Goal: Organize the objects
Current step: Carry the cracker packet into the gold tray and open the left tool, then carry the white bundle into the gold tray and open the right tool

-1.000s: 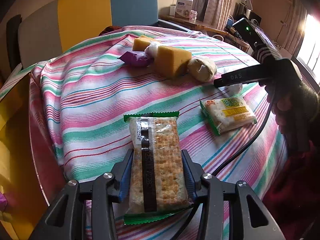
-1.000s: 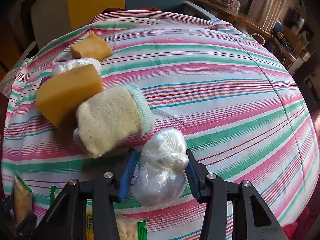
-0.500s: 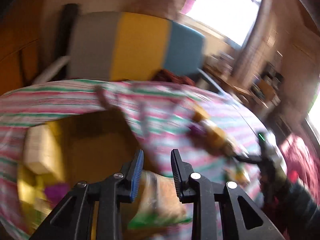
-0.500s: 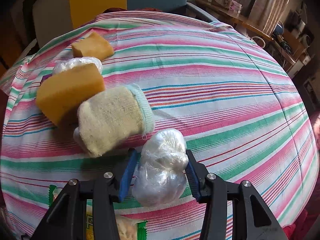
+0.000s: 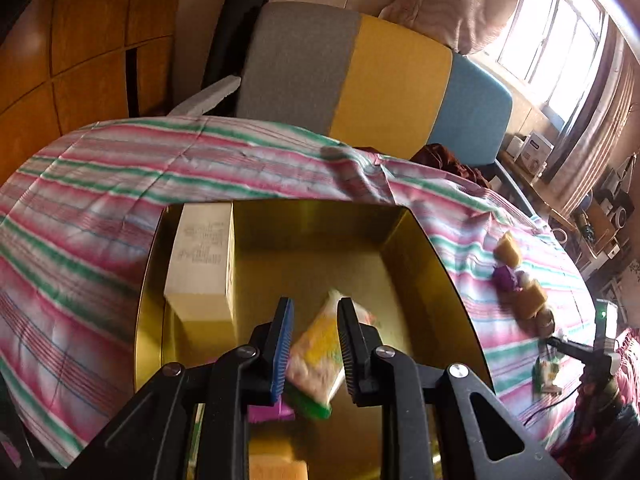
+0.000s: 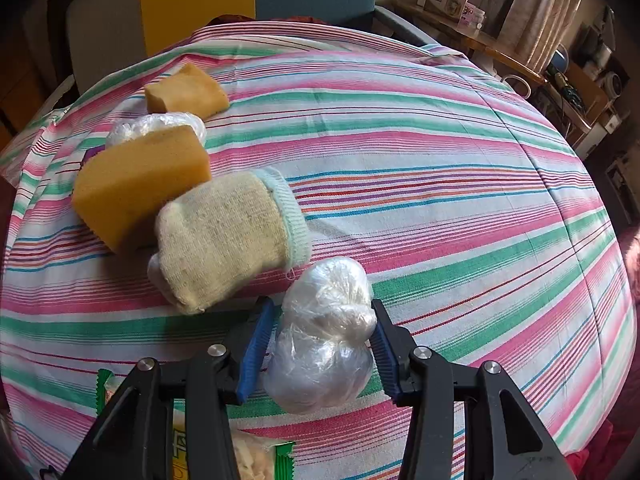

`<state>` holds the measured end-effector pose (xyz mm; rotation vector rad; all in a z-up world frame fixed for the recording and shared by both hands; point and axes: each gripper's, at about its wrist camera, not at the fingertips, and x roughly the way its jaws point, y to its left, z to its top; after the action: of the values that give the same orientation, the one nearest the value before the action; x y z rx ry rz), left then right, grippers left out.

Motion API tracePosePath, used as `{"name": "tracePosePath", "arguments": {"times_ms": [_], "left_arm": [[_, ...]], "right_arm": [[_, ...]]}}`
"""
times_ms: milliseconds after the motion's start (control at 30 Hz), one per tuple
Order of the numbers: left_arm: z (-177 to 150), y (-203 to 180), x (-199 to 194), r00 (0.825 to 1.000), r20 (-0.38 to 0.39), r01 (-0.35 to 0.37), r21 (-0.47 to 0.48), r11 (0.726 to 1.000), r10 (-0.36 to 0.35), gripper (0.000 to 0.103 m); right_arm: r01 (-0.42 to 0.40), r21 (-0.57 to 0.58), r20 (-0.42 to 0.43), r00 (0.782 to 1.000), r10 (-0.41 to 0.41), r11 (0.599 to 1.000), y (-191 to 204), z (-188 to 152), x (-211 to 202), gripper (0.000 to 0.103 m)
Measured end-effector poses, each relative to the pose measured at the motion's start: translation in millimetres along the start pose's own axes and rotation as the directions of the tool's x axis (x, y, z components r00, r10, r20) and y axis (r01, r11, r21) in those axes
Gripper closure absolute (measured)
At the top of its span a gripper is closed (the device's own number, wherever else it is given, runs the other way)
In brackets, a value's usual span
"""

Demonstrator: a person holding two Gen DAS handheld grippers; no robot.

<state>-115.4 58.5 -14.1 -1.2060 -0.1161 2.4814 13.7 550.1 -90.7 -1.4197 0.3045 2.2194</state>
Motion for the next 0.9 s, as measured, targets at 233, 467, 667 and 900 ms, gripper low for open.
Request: {"name": "tracePosePath", "arguments": {"times_ms": [233,467,667,900], "left_arm": [[-27,12,-16,1.000,-0.012,-0.026,-0.016,1.000,0.026,0.081],[-48,37,-44,0.998,0.020,-0.060,-0.033,0.998,0.061,0.080],[-57,60,-50,0.994,0.035,-0.100,-0.075,0.992,0.103,0.078],[-65,64,-54,0.992,0.049,-0.113,-0.083,0.990,0.117,0.070]], "right_arm": [[-0.008,0.001,0.011,1.000,0.008,1.000,2,2,-1,0.065],[-0.055,0.060,0.041,0.998,0.053,0.997,-3,2,-14,0.068],[-0.248,0.020,0.199,0.950,0.239,0.968,30,10,-91,0.068],[-0.498,-0.305,0.102,0.830,0.548,0.812,191,-10,-143,0.067]]}}
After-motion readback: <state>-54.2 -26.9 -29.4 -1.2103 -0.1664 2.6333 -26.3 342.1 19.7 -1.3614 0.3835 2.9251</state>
